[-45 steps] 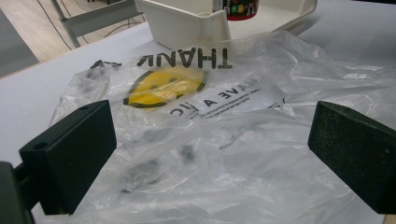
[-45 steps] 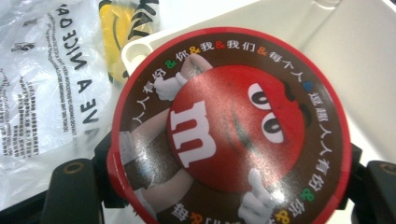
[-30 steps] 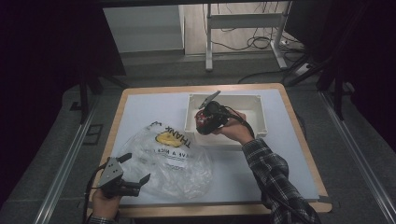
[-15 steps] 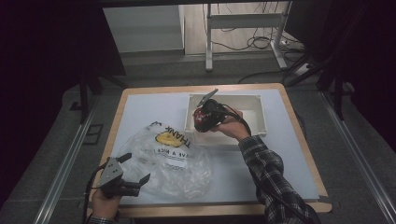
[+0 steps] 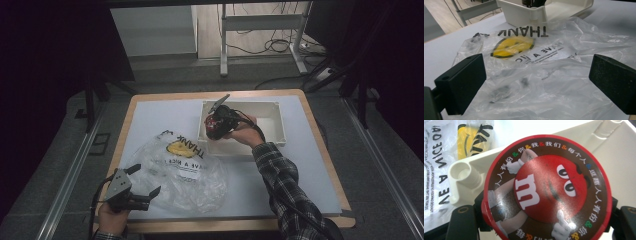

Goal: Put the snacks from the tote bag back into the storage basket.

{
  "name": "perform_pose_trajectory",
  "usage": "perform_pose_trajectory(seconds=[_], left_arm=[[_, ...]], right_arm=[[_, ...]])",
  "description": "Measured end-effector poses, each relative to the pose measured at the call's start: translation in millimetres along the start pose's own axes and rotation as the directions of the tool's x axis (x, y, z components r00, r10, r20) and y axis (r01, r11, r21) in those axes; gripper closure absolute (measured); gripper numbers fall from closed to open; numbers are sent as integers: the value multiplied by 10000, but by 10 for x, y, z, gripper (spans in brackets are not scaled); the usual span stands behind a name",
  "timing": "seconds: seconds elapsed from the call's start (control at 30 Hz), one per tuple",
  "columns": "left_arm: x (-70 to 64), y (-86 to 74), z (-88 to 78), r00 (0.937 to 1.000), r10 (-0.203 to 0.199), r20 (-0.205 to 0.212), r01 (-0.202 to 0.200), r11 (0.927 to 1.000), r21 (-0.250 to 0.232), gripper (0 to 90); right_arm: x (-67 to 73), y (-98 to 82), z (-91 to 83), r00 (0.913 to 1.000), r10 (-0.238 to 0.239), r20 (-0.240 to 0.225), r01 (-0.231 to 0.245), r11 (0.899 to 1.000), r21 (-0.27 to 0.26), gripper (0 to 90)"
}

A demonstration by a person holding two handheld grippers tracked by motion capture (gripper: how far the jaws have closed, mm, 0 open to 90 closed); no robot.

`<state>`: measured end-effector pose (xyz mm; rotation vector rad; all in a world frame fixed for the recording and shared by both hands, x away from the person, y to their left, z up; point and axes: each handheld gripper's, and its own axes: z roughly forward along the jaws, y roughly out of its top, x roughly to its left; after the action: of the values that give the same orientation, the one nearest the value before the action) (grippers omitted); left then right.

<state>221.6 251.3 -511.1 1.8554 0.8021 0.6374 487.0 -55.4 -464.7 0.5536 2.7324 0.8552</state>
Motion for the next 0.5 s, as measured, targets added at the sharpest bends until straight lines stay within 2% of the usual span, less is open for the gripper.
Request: perform_pose_trajectory(seconds=[0.5], left_arm=[[9,-1,-8,10000,-23,-22,23,10000,-15,10]], right_arm=[[-70,-10,166,9998,-124,-153,127,9998,169,257]])
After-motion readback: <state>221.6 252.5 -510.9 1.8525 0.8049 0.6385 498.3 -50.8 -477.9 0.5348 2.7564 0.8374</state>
